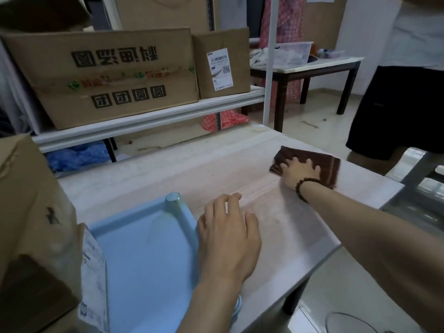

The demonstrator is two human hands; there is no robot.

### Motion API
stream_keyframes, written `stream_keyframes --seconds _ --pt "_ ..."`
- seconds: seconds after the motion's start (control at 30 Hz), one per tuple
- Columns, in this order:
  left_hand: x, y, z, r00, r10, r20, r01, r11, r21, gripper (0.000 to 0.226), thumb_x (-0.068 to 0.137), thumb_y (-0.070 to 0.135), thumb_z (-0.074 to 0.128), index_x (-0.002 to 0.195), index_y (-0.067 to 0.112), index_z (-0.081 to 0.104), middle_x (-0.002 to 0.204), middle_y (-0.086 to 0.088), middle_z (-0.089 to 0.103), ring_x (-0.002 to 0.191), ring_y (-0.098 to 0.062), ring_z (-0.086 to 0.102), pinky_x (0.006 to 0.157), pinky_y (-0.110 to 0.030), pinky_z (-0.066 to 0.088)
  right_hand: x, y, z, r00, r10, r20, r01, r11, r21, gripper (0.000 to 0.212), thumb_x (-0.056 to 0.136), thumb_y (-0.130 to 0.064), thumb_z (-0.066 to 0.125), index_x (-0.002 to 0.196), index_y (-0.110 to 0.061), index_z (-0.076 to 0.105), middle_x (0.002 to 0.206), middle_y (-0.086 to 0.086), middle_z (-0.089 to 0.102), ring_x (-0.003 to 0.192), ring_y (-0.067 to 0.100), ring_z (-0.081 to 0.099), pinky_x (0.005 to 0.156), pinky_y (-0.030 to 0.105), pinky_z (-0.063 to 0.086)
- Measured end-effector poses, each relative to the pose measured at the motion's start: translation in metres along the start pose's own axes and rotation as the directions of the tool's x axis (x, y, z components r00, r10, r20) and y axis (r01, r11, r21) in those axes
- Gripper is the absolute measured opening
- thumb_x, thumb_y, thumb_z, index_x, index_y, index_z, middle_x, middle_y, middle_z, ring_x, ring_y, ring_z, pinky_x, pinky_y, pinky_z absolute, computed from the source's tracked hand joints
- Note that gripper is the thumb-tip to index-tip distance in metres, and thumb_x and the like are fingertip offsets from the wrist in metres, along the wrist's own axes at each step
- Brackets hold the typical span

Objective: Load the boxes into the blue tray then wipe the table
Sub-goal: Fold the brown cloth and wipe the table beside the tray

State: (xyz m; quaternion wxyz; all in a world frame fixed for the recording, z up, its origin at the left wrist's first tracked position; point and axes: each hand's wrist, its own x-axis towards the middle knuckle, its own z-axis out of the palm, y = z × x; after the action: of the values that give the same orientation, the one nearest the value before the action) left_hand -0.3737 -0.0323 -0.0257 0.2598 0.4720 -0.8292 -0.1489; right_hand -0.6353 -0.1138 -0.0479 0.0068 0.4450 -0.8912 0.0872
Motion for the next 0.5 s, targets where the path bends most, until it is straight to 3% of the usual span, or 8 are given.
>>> stream_keyframes --seconds 0.07,0.17,0.23,0.3,0.37,0.4,0.43,0.5 --pt "0.001 0.000 0.002 1.000 0.006 0.000 -0.006 1.000 0.012 0.052 0.094 0.044 0.022 0.141 0.030 0.039 0.143 0.010 0.041 0.133 -0.012 0.031 0.113 -0.034 0.026 -0.024 -0.029 -0.001 0.974 -0.224 0.028 0.221 0.972 0.080 0.045 0.106 -0.036 0.029 0.147 -0.023 0.043 0.154 0.004 0.041 0.140 0.033 0.032 0.113 0.049 0.027" --pt "0.001 0.001 0.000 1.000 0.005 -0.014 -0.005 1.000 -0.002 0.053 0.090 0.049 0.017 0.132 0.031 0.045 0.139 0.010 0.043 0.131 -0.011 0.031 0.111 -0.034 0.028 -0.088 -0.057 -0.001 0.698 -0.704 0.130 0.668 0.706 0.235 0.047 0.105 -0.026 0.042 0.151 -0.019 0.039 0.162 0.004 0.032 0.148 0.025 0.026 0.120 0.041 0.018" --pt "0.001 0.001 -0.001 1.000 -0.012 -0.001 0.012 1.000 -0.012 0.054 0.091 0.048 0.019 0.136 0.030 0.044 0.141 0.010 0.042 0.132 -0.011 0.030 0.112 -0.034 0.027 -0.100 -0.043 -0.002 0.566 -0.815 0.121 0.768 0.575 0.282 0.047 0.103 -0.032 0.042 0.150 -0.025 0.042 0.160 0.002 0.035 0.147 0.022 0.031 0.122 0.038 0.017" --pt "0.000 0.002 -0.001 1.000 -0.017 -0.001 0.017 1.000 -0.003 0.052 0.094 0.044 0.023 0.139 0.028 0.042 0.143 0.008 0.042 0.133 -0.014 0.032 0.112 -0.035 0.028 -0.072 -0.009 0.001 0.661 -0.740 0.125 0.709 0.671 0.217 0.046 0.103 -0.043 0.035 0.148 -0.032 0.042 0.156 0.003 0.042 0.140 0.027 0.042 0.118 0.041 0.026" --pt "0.000 0.003 -0.003 1.000 -0.026 0.012 0.026 1.000 0.013 0.046 0.099 0.039 0.028 0.143 0.027 0.039 0.146 0.007 0.040 0.135 -0.015 0.031 0.113 -0.035 0.026 -0.036 0.029 -0.003 0.925 -0.372 0.070 0.361 0.923 0.136 0.047 0.105 -0.044 0.032 0.147 -0.027 0.043 0.150 0.007 0.046 0.137 0.032 0.044 0.113 0.042 0.030" --pt "-0.001 0.003 -0.003 0.999 -0.037 0.021 0.037 0.999 0.015 0.045 0.101 0.037 0.030 0.144 0.027 0.037 0.148 0.007 0.039 0.136 -0.015 0.030 0.114 -0.035 0.025 -0.026 0.041 -0.004 0.985 -0.165 0.048 0.159 0.980 0.117 0.048 0.105 -0.044 0.030 0.148 -0.026 0.042 0.153 0.006 0.043 0.141 0.031 0.038 0.114 0.044 0.027" --pt "-0.001 0.004 -0.003 0.999 -0.042 0.027 0.041 0.999 0.019 0.045 0.101 0.036 0.032 0.145 0.027 0.036 0.149 0.007 0.038 0.137 -0.015 0.029 0.115 -0.035 0.024 -0.024 0.045 -0.005 0.998 -0.046 0.049 0.042 0.995 0.087 0.049 0.106 -0.043 0.028 0.150 -0.025 0.040 0.156 0.003 0.039 0.145 0.030 0.031 0.115 0.046 0.023" --pt "0.000 0.004 -0.003 0.999 -0.043 0.031 0.041 0.998 0.036 0.045 0.102 0.035 0.032 0.145 0.027 0.036 0.149 0.006 0.037 0.137 -0.015 0.029 0.114 -0.035 0.024 -0.044 0.027 -0.004 0.986 -0.153 0.064 0.150 0.988 0.043 0.048 0.106 -0.042 0.028 0.150 -0.025 0.039 0.158 0.000 0.037 0.144 0.030 0.029 0.113 0.047 0.024"
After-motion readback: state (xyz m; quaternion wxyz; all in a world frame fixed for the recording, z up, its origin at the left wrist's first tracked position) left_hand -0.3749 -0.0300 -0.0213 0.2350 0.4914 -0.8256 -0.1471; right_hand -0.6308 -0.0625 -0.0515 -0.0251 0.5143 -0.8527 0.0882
